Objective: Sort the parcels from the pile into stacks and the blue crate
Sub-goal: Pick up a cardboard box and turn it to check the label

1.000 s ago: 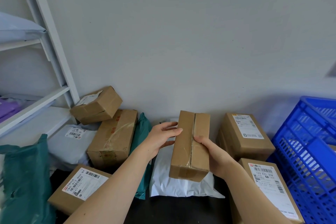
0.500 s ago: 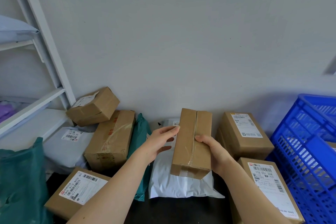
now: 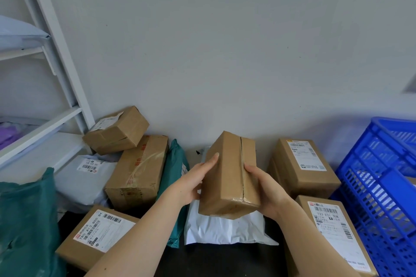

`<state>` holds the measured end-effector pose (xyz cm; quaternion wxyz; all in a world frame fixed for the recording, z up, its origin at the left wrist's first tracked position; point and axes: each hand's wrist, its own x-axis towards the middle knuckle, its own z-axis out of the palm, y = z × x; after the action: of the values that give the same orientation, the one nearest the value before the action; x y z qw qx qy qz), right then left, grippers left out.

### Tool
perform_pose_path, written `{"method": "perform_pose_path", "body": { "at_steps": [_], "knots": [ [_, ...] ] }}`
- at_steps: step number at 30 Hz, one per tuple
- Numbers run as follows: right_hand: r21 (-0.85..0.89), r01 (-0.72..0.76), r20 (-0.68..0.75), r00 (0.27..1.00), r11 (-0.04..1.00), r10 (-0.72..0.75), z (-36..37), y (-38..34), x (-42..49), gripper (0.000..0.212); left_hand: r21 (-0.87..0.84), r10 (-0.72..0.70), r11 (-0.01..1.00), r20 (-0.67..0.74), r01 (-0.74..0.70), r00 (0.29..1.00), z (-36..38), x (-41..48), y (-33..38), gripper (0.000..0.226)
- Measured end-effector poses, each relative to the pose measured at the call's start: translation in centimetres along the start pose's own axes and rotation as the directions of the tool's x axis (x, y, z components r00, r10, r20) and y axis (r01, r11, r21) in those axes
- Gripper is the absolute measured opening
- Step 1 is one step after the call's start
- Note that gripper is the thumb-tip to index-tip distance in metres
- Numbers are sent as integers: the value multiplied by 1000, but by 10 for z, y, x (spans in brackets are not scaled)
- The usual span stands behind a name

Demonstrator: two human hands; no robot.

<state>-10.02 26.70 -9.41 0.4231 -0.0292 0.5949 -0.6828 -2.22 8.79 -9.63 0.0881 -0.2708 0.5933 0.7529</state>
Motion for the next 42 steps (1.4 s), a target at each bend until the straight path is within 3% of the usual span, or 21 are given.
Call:
{"method": "perform_pose_path", "body": {
  "at_steps": [5,12,18,19,23,26,31,37,42],
  "knots": [
    [-124,51,-166,984,991,-72,-3,0,9,36,-70,24,997,-98,-31,995,-3,3,0,40],
    [-94,34,-302,951,995,-61,-5,1,17,47,-73,49,995,-155,-61,987,-1,0,3,25],
    [-272,-1,-243,968,962,-68,-2,-1,12,122,-39,81,995,-162,-89,983,2,-3,3,15],
    [-292,11,-236,968,956,-83,-1,-1,11,120,-35,86,995,-162,-93,983,3,-4,3,12],
    [-311,38,-262,957,950,-124,0,-1,8,73,-17,99,995,-157,-103,983,3,-3,3,7],
    [-282,52,-305,942,958,-141,0,0,8,60,-9,109,994,-143,-111,984,2,-2,2,12],
    [-189,37,-346,933,981,-102,2,1,6,56,3,156,988,-124,-157,980,-1,1,-1,33],
    [-120,52,-337,937,991,-90,2,-1,3,59,37,148,989,-165,-144,975,-6,6,-5,39],
    [-11,59,-302,951,998,-59,-2,-1,-1,52,-39,90,994,-222,-101,971,-11,4,-6,40]
  ]
}}
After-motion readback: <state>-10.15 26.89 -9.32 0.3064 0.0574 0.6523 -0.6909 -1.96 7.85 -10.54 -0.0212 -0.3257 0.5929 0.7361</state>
